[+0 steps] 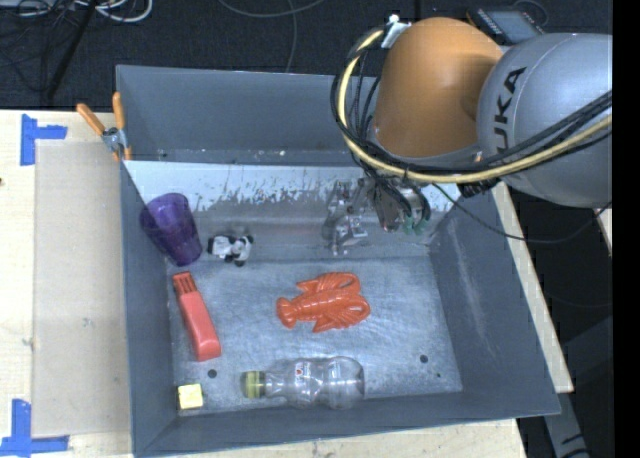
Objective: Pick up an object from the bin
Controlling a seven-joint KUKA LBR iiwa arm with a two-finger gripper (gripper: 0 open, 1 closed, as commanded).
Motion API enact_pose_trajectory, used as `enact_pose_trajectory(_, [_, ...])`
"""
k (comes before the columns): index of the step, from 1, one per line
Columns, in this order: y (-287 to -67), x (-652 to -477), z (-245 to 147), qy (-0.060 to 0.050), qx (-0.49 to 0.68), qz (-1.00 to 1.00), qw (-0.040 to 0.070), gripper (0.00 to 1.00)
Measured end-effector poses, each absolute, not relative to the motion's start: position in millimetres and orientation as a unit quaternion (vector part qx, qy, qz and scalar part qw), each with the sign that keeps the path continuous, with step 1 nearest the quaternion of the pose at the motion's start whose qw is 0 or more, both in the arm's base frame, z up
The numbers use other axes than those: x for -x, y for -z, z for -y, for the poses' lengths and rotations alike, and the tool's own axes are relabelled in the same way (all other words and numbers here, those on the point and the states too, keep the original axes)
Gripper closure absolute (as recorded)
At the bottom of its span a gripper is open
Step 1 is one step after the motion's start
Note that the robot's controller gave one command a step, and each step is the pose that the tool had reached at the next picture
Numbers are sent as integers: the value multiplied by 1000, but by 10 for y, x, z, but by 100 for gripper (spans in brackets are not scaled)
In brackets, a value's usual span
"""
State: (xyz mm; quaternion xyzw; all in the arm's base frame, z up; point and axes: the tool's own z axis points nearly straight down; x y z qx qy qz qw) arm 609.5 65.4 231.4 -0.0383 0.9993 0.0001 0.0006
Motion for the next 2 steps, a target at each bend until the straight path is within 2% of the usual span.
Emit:
enact_pose_trajectory(1, [-1766, -6036, -1020, 0, 7, -1000, 3, 100])
enact_pose_trajectory(2, [-1292, -5994, -1253, 0, 6, -1000, -2, 100])
